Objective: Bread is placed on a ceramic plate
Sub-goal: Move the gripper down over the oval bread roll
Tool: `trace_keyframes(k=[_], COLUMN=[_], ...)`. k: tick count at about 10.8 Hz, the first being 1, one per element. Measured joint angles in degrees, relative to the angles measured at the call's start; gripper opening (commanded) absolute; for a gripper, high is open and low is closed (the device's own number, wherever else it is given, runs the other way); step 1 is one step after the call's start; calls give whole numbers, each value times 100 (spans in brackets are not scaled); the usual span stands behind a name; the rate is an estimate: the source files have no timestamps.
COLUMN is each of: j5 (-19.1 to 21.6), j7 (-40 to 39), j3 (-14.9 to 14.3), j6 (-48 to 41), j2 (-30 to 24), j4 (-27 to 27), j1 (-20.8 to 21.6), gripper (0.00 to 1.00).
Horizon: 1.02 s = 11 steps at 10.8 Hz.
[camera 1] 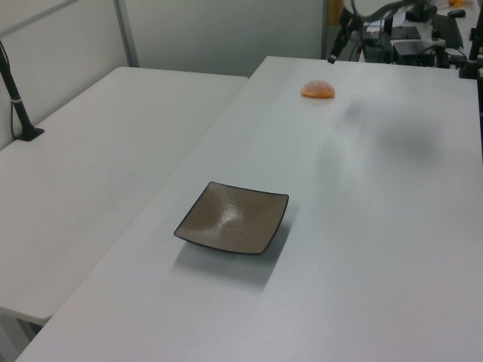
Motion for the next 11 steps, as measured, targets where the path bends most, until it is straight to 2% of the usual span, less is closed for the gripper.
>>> trace_keyframes(k=[7, 11], j5=[5, 7], j7=[263, 543], j3=[5, 9], j6=[1461, 1697], j2=[1511, 1783], j4=[767, 885], j1=[-151, -191], gripper=[100, 100])
